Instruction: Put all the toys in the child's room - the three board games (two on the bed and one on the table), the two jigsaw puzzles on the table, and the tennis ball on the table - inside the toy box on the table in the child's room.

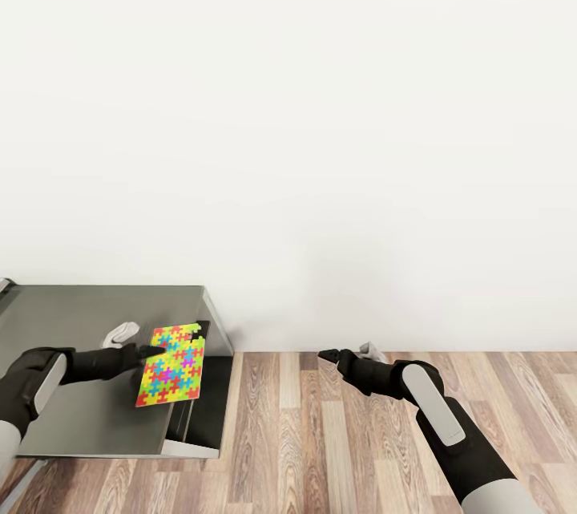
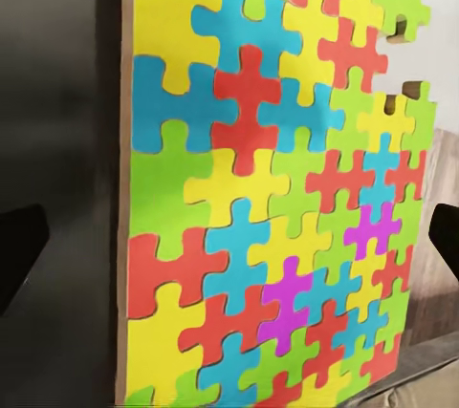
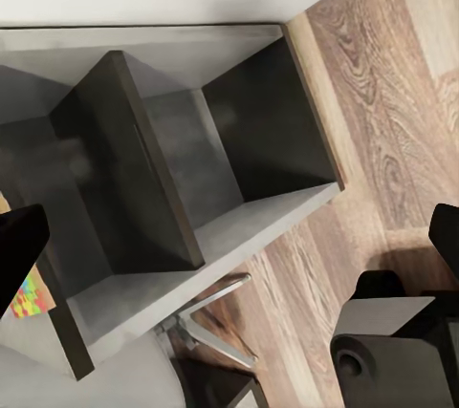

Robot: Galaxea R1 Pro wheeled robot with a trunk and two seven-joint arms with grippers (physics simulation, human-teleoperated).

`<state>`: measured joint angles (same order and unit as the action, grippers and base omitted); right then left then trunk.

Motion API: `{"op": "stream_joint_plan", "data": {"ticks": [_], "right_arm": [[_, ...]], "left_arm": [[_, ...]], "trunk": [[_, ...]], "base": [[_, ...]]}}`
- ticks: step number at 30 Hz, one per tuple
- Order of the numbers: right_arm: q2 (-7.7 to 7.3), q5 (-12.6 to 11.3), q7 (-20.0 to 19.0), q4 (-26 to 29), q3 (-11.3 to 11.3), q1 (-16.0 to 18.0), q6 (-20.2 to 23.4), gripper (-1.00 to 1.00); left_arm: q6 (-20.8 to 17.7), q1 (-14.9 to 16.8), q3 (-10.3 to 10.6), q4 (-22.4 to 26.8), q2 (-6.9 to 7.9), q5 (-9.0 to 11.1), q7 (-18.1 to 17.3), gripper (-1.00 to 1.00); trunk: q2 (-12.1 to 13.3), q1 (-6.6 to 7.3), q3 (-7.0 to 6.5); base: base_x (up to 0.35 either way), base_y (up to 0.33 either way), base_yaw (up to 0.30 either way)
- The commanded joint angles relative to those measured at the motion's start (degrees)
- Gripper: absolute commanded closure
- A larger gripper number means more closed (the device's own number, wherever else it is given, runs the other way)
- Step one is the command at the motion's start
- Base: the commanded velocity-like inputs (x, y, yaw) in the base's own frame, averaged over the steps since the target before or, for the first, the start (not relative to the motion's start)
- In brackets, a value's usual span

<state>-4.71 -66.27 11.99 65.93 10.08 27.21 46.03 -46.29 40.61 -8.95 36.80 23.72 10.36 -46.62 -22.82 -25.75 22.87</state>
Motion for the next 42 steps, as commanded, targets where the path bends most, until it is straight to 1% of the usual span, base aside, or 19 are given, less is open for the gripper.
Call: {"op": "stream_joint_plan", "data": {"ticks": [1,3,5,8,11,19,20,21,22,23,25,26,27,28,30,31,33,37,42], "right_arm": [[-0.05,-0.60,0.58,0.07,0.12,0.04,0.02,-1.00],[-0.04,-0.59,0.58,0.07,0.14,0.04,0.02,-1.00],[-0.04,-0.60,0.58,0.07,0.17,0.04,0.02,-1.00],[-0.04,-0.61,0.58,0.07,0.19,0.04,0.02,-1.00],[-0.04,-0.57,0.58,0.07,0.24,0.04,0.02,-1.00],[-0.04,-0.56,0.58,0.07,0.29,0.04,-0.01,-1.00],[-0.04,-0.57,0.58,0.07,0.29,0.04,-0.01,-1.00],[-0.04,-0.58,0.58,0.07,0.29,0.04,0.00,-1.00],[-0.04,-0.59,0.58,0.07,0.29,0.04,-0.02,-1.00],[-0.04,-0.60,0.58,0.07,0.29,0.04,-0.01,-1.00],[-0.04,-0.61,0.58,0.09,0.27,0.02,0.01,-1.00],[-0.04,-0.61,0.58,0.12,0.28,0.01,0.01,-1.00],[-0.05,-0.61,0.58,0.25,0.30,-0.01,0.00,-1.00],[-0.05,-0.61,0.58,0.36,0.33,-0.02,-0.01,-1.00],[-0.04,-0.61,0.58,0.48,0.35,-0.04,-0.04,-1.00],[-0.04,-0.61,0.56,0.52,0.35,-0.04,-0.05,-1.00],[-0.04,-0.61,0.57,0.58,0.29,-0.04,-0.06,-1.00],[-0.04,-0.60,0.55,0.64,0.10,-0.05,-0.10,-1.00],[-0.04,-0.60,0.50,0.68,0.13,-0.08,-0.14,-1.00]], "left_arm": [[-0.28,0.05,-0.12,0.06,0.19,0.01,-0.21,-1.00],[-0.30,0.02,-0.16,0.39,1.11,0.14,-0.57,-1.00],[-0.36,0.01,-0.31,1.07,2.18,0.31,-1.88,-1.00],[-0.42,0.00,-0.46,1.70,2.79,0.23,-4.31,-1.00],[-0.48,0.00,-0.52,2.05,3.87,0.19,-7.39,-1.00],[-0.58,-0.01,-0.62,2.21,6.38,0.45,-10.95,-1.00],[-0.77,-0.01,-0.63,2.22,6.99,0.54,-12.71,-1.00],[-0.88,-0.01,-0.63,2.22,7.23,0.55,-13.55,-1.00],[-1.24,-0.02,-0.63,2.22,8.27,0.59,-17.89,-1.00],[-1.33,-0.04,-0.61,2.23,8.69,0.60,-19.75,-1.00],[-1.55,-0.07,-0.57,2.23,10.69,0.58,-28.82,-1.00],[-1.58,-0.09,-0.57,2.23,11.24,0.58,-31.46,-1.00],[-1.55,-0.12,-0.53,2.23,12.33,0.53,-36.76,-1.00],[-1.51,-0.16,-0.50,2.23,13.29,0.55,-40.54,-1.00],[-1.56,-0.20,-0.48,2.23,14.43,0.62,-43.38,-1.00],[-1.61,-0.22,-0.50,2.23,14.97,0.65,-43.38,-1.00],[-1.76,-0.22,-0.53,2.23,15.45,0.72,-43.38,-1.00],[-3.17,-0.22,-0.48,2.23,15.82,1.28,-43.38,-1.00],[-4.02,-0.23,-0.53,2.22,15.85,1.60,-43.38,-1.00]], "trunk": [[-0.10,-0.03,0.09],[-0.10,-0.03,0.09],[-0.10,-0.03,0.09],[-0.10,-0.03,0.09],[-0.10,-0.03,0.09],[-0.10,-0.03,0.09],[-0.10,-0.03,0.09],[-0.10,-0.03,0.09],[-0.10,-0.03,0.09],[-0.10,-0.03,0.09],[-0.10,-0.03,0.09],[-0.10,-0.03,0.09],[-0.10,-0.03,0.09],[-0.10,-0.03,0.09],[-0.10,-0.03,0.09],[-0.10,-0.03,0.09],[-0.10,-0.03,0.09],[-0.10,-0.03,0.05],[-0.10,-0.03,-0.28]], "base": [[0.000,0.000,0.000],[0.000,0.000,0.000],[0.000,0.000,0.000],[0.000,0.000,0.000],[0.000,0.000,0.000],[0.000,0.000,0.000],[0.000,0.000,0.000],[0.000,0.000,0.000],[0.000,0.000,0.000],[0.000,0.000,0.000],[0.000,0.000,0.000],[0.000,0.000,0.000],[0.000,0.000,0.000],[0.000,0.000,0.000],[0.000,0.000,0.000],[0.000,0.000,0.000],[0.000,0.000,0.000],[0.000,0.000,0.000],[0.000,0.000,0.000]]}}
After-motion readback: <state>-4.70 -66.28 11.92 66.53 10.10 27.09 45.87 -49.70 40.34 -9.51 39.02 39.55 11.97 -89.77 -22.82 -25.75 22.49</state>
